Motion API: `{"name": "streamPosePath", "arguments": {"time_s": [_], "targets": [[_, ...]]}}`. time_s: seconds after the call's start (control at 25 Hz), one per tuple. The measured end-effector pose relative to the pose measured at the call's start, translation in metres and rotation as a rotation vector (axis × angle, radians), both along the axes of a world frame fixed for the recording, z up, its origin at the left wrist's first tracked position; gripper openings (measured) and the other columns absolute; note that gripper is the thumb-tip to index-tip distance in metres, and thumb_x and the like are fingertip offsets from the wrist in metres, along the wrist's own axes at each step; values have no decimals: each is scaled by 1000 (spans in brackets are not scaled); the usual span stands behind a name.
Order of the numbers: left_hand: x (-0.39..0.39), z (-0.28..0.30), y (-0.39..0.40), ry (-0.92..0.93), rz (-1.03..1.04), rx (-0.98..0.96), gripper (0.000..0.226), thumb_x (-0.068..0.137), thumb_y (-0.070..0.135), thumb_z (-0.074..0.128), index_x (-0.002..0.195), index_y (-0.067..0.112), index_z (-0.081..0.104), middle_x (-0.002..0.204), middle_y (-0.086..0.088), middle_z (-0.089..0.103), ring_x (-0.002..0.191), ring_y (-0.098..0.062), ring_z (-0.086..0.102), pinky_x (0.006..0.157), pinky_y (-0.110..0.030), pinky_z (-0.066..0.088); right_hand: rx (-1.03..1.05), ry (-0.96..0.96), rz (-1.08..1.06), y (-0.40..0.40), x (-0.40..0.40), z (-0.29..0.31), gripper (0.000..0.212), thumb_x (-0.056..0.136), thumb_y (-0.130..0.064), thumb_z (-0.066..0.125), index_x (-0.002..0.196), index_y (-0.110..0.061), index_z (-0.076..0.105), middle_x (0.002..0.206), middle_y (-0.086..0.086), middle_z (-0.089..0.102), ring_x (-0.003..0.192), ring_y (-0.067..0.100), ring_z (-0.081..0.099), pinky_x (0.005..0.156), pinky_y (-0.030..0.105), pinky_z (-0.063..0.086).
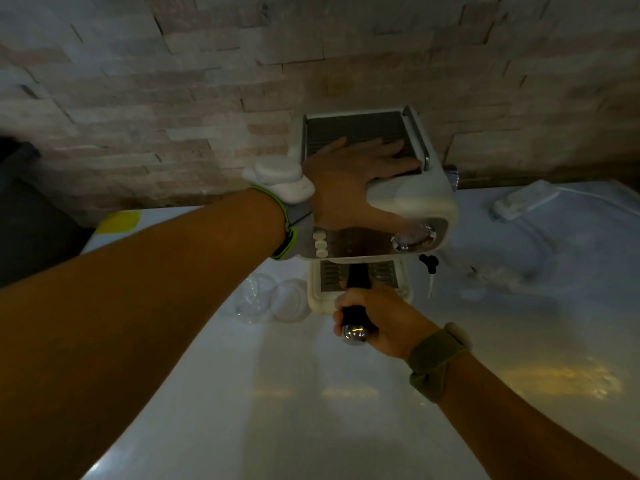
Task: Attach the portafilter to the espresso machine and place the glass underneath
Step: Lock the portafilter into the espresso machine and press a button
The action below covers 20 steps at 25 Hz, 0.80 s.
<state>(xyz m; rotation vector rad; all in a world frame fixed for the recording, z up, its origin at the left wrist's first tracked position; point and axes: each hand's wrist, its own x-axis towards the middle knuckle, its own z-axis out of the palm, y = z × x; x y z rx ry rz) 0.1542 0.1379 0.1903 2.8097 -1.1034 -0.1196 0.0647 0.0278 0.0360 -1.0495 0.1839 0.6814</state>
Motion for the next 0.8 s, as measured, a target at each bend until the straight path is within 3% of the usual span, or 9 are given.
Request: {"name": "streamPosePath", "arguments": {"time_s": [0.16, 0.32, 0.64, 0.8], "targets": [[2, -2, 0, -11, -8, 2, 87, 79, 64, 59, 150, 38, 17, 163, 4, 7, 148, -16, 2, 115, -41, -8, 19, 21, 88, -19, 4, 0, 20, 83, 4, 59, 94, -11, 54, 65, 5, 64, 60, 18, 64, 58, 36, 57], [1, -1, 0, -26, -7, 6, 86, 79, 66, 56, 150, 38, 17, 163, 5, 8, 149, -17, 3, 116, -45, -6, 16, 21, 112, -22, 4, 0, 20, 84, 5, 58, 95, -11, 54, 66, 6, 64, 61, 18, 64, 58, 35, 58], [0, 0, -1, 23, 2, 25, 81, 86, 66, 45, 152, 35, 10, 163, 3, 4, 149, -19, 1, 117, -45, -6, -51, 29, 19, -13, -5, 13, 8, 86, -1, 56, 90, -9, 56, 70, 8, 59, 61, 18, 61, 58, 34, 57], [-11, 3, -1, 1, 33, -39, 77, 88, 61, 48, 152, 31, 15, 162, 3, 11, 148, -18, 7, 118, -41, -1, -34, 85, -63, -10, -16, 26, 12, 91, -7, 56, 102, -5, 56, 72, 9, 58, 60, 18, 60, 57, 31, 56]]}}
